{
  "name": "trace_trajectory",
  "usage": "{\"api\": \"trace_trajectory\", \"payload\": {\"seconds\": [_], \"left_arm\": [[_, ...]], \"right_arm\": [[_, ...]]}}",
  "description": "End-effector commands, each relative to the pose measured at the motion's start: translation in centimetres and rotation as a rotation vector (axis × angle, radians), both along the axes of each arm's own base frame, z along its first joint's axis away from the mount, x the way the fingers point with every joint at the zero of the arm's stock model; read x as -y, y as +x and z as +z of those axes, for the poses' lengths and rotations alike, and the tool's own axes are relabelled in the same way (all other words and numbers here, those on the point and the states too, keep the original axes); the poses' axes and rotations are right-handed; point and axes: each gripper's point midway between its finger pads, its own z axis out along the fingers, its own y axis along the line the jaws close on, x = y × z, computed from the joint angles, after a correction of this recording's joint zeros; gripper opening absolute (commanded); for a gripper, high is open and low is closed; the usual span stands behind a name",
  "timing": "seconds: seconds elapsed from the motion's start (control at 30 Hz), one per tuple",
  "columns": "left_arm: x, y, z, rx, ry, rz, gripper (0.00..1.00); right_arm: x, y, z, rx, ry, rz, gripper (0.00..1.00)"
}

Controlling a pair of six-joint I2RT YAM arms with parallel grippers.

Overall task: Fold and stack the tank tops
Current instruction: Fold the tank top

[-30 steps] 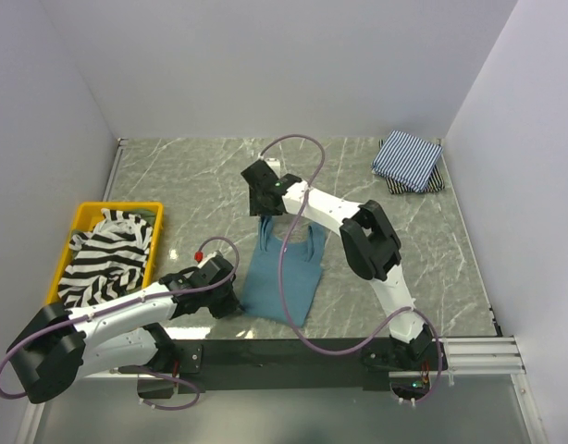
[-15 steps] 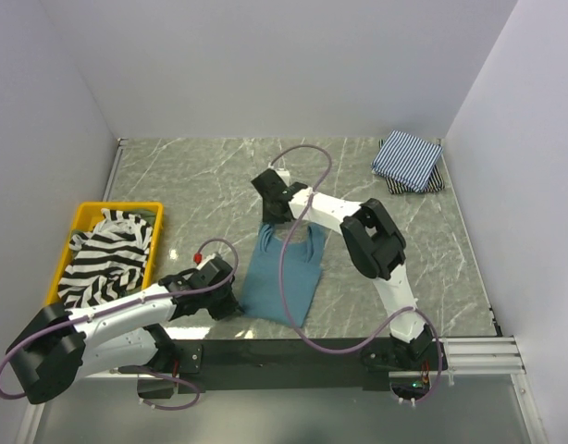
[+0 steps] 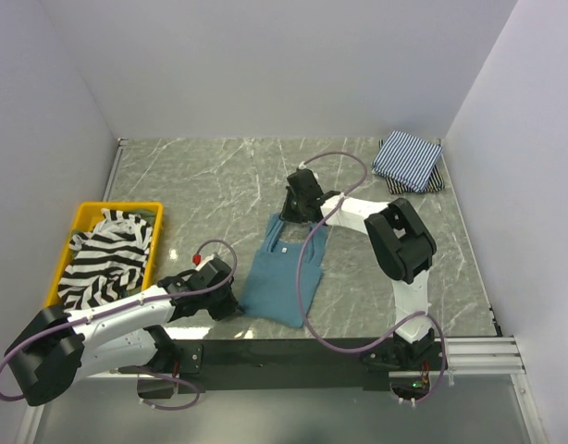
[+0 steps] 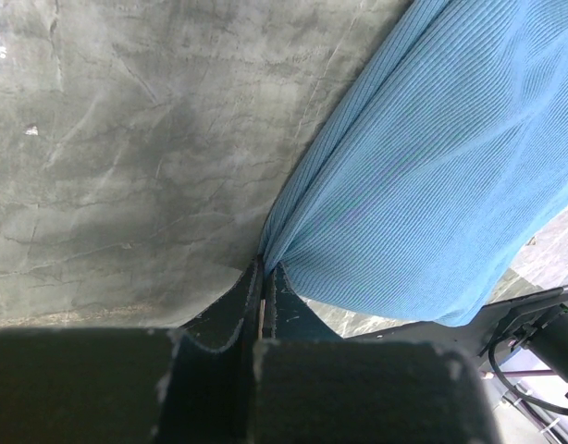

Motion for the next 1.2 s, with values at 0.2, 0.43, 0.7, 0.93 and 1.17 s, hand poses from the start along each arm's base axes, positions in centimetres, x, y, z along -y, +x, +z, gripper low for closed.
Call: {"api": "trace_trajectory", "payload": {"seconds": [0.2, 0.43, 0.7, 0.93, 1.17], "left_arm": [[-0.1, -0.3, 0.3, -0.001, 0.012, -0.035, 0.01], [0.3, 0.8, 3.0, 0.072, 0.012, -0.068, 0.21], [-0.4, 0.6, 3.1, 0.074, 0.047, -0.081, 0.38], [-0.3, 0.2, 3.1, 0.089, 0.023, -0.118, 0.53], [0.9, -0.2, 2.2, 0.091, -0.042, -0.162, 0.54]], "right_arm": [[-0.3, 1.8, 4.1, 0.113, 0.100, -0.012, 0.37], [2.7, 0.3, 9.5, 0.214, 0.038, -0.074, 0.49], [4.9, -12.7, 8.8, 0.162, -0.053, -0.015, 0.50], [6.7, -25.4, 3.9, 0.017, -0.014, 0.065, 0.51], [6.2, -31.5, 2.3, -0.090, 0.085, 0.102, 0.54]]}}
